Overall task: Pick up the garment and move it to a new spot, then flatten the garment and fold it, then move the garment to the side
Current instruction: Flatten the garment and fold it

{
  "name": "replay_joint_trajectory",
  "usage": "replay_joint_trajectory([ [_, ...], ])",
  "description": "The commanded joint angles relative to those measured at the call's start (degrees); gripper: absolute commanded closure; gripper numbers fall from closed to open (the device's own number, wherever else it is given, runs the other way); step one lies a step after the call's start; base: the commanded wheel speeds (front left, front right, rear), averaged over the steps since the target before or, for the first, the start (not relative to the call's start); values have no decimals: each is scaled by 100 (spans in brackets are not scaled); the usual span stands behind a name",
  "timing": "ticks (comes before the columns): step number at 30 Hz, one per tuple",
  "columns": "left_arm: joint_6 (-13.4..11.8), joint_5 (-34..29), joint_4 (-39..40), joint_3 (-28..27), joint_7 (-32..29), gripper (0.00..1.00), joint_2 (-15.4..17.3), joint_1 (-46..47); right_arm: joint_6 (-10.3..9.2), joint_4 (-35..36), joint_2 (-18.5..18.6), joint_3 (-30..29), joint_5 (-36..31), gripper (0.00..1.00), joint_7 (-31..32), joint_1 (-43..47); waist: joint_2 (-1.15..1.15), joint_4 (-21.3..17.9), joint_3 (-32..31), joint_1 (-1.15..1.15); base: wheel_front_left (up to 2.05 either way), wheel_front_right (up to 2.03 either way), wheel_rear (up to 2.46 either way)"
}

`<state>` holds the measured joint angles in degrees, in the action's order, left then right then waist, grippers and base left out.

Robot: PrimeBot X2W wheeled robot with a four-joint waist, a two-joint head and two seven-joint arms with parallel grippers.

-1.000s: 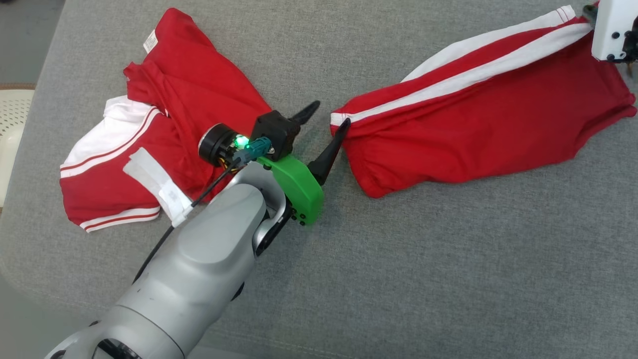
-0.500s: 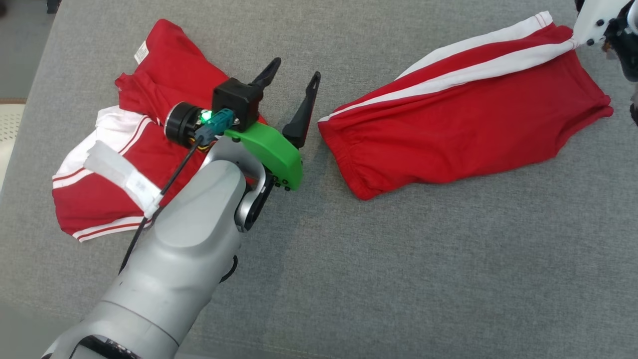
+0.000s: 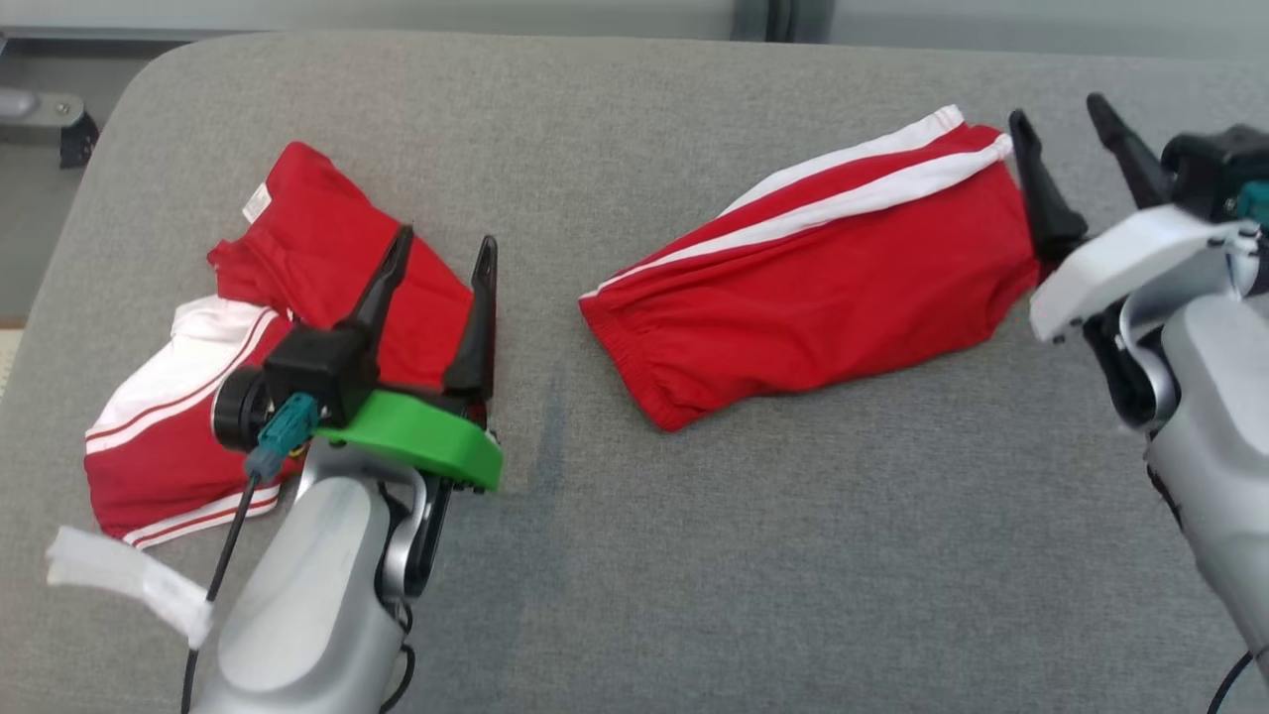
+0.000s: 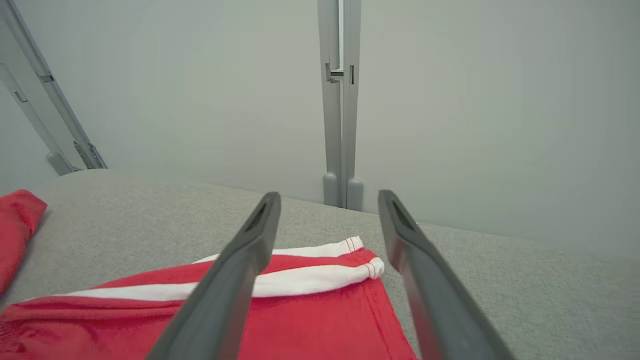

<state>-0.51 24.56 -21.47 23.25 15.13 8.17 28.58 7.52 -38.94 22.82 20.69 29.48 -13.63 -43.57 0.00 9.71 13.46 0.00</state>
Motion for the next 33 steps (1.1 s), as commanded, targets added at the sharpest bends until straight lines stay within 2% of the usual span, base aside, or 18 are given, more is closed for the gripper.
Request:
replay_joint_trajectory([
  [1,33,-107,128,-118,0,0,24,-274,-6,111,-18,-16,-67,0,-76,258,0,-408,-463,0,0,0,0],
  [5,136,-382,493,-482,1,0,-59,-928,-6,502,-191,-258,-228,0,-157,920,0,-622,-708,0,0,0,0],
  [11,336,-846,861,-861,0,0,-198,-1713,-6,1335,-664,-1054,-650,0,-157,1965,0,-853,-1007,0,0,0,0],
  [18,510,-1247,1127,-1197,-1,0,-353,-2434,-5,1954,-1094,-1464,-1159,0,-158,2883,0,-1080,-1264,0,0,0,0],
  [26,628,-1523,1389,-1534,-2,0,-469,-2854,-5,2195,-1254,-1635,-1366,0,-159,3261,0,-1181,-1313,0,0,0,0],
  [33,672,-1661,1374,-1491,-1,0,-514,-2789,-5,2147,-1302,-1716,-1434,0,-159,3280,0,-1077,-1164,0,0,0,0],
])
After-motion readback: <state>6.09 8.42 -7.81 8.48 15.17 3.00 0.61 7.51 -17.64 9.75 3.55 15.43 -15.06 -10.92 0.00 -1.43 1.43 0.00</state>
